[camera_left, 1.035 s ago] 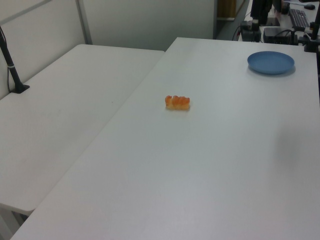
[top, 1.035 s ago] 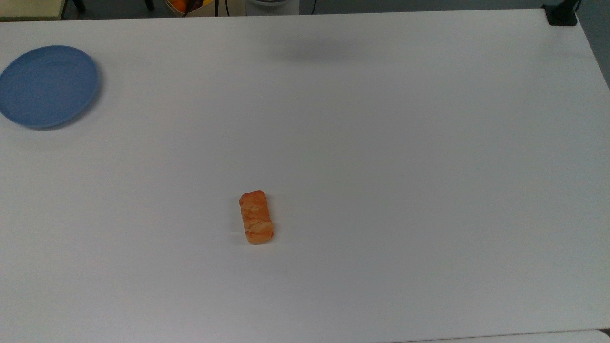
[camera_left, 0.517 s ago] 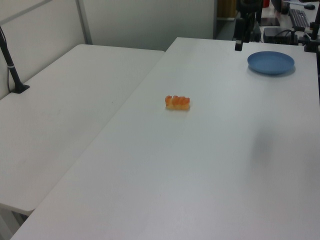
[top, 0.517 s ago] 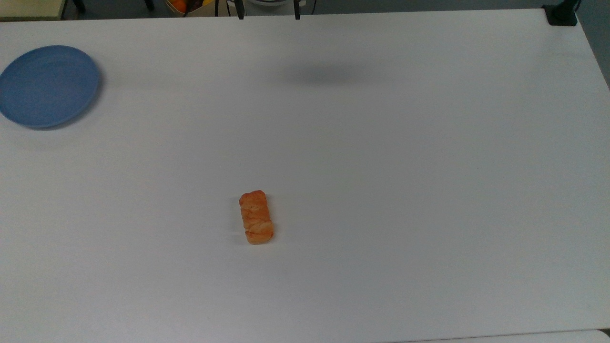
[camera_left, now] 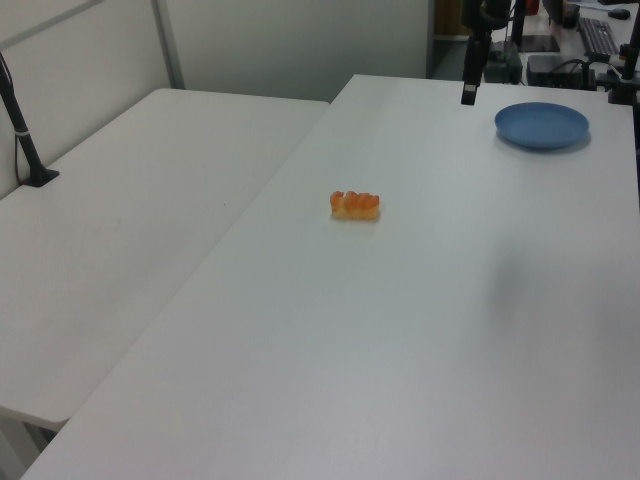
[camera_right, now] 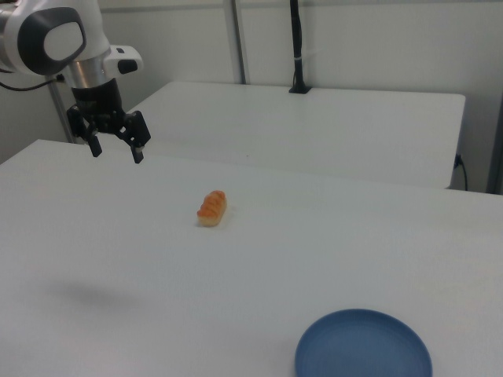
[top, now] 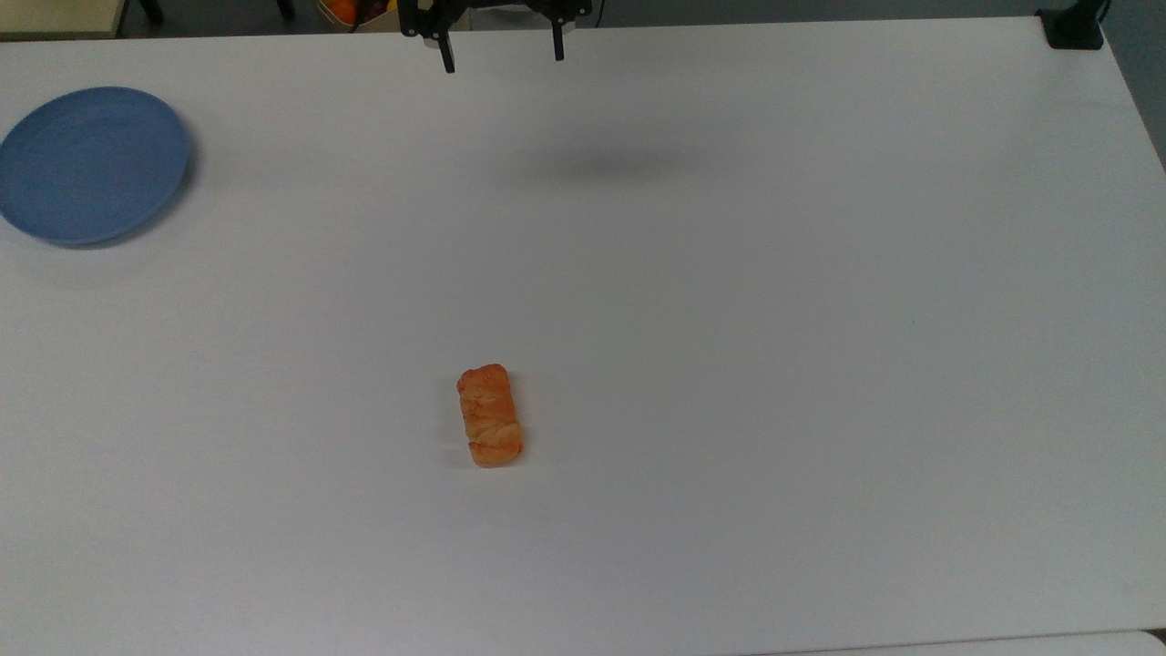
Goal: Put the bread on the table
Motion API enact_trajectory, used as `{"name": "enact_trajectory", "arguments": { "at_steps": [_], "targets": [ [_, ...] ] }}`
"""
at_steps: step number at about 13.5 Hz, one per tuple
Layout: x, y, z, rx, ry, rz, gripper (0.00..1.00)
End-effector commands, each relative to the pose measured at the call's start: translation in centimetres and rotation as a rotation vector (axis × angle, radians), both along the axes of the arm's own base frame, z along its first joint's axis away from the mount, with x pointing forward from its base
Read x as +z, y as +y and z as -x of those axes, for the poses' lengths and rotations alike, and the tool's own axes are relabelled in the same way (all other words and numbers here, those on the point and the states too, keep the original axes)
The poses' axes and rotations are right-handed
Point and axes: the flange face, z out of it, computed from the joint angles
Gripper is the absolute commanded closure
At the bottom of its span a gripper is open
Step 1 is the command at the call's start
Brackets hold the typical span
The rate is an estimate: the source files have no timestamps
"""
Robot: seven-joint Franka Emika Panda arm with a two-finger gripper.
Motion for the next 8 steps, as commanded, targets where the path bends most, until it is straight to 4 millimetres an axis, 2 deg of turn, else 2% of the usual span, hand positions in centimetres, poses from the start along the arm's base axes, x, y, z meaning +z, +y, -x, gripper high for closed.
{"name": "enact_trajectory", "arguments": {
  "at_steps": [1, 8],
  "targets": [
    [0.33, -0.81, -0.17, 0.035, -0.021, 0.012, 0.0],
    [0.39, -0.57, -0.08, 0.022, -0.018, 0.003, 0.0]
  ]
}}
